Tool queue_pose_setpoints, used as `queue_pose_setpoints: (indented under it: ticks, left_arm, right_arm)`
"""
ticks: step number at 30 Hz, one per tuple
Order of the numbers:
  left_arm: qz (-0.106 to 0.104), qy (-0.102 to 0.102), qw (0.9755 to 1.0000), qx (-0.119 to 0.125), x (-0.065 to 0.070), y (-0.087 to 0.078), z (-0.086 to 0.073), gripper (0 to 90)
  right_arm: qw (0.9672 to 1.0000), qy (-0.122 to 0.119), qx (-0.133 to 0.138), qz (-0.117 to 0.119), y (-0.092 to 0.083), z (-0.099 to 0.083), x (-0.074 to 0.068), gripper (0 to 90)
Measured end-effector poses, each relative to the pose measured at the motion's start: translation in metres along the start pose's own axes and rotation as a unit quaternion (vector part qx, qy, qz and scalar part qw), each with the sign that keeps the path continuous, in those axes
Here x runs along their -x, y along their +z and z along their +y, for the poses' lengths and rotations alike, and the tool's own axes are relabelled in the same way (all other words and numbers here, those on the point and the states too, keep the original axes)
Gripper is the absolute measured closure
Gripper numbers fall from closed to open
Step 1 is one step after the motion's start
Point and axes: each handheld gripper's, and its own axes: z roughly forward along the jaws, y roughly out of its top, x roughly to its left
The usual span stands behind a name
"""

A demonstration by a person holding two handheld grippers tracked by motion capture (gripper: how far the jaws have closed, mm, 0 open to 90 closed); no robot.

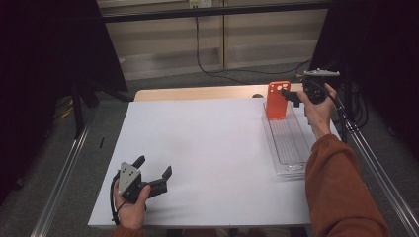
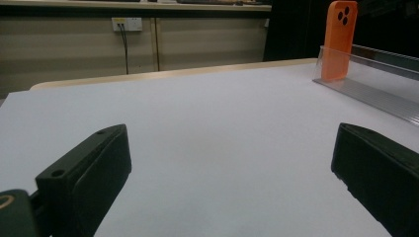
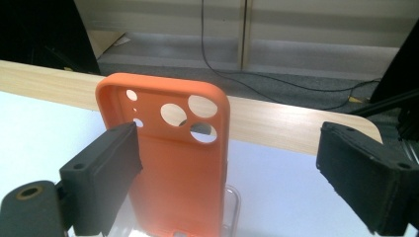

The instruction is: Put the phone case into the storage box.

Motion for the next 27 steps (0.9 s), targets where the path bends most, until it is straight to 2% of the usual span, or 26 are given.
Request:
queue_pose_setpoints:
  ticks: [7,14,21,25,27]
  left_arm:
    - [0.001,-0.001,1.0000,0.001,0.001,0.001,0.000,1.9]
    - [-0.002,0.001,1.0000,0.004,0.000,-0.001,0.000,2.0]
    - [-0.002,0.003,0.9999,0.010,0.001,-0.004,0.001,2.0]
    - [-0.002,0.001,1.0000,0.009,0.002,-0.004,0.001,2.0]
    - [-0.002,0.003,0.9999,0.011,0.001,-0.005,0.001,2.0]
  right_arm:
    - [0.9995,0.010,0.019,0.022,-0.007,-0.002,-0.001,8.9]
    - [0.9988,0.011,0.042,0.022,-0.010,-0.007,-0.002,7.4]
    - [0.9983,0.014,0.048,0.030,-0.013,-0.010,-0.005,4.8]
    - [0.9971,0.021,0.065,0.032,-0.016,-0.014,-0.008,4.3]
    - [0.9966,0.013,0.076,0.028,-0.017,-0.017,-0.009,4.4]
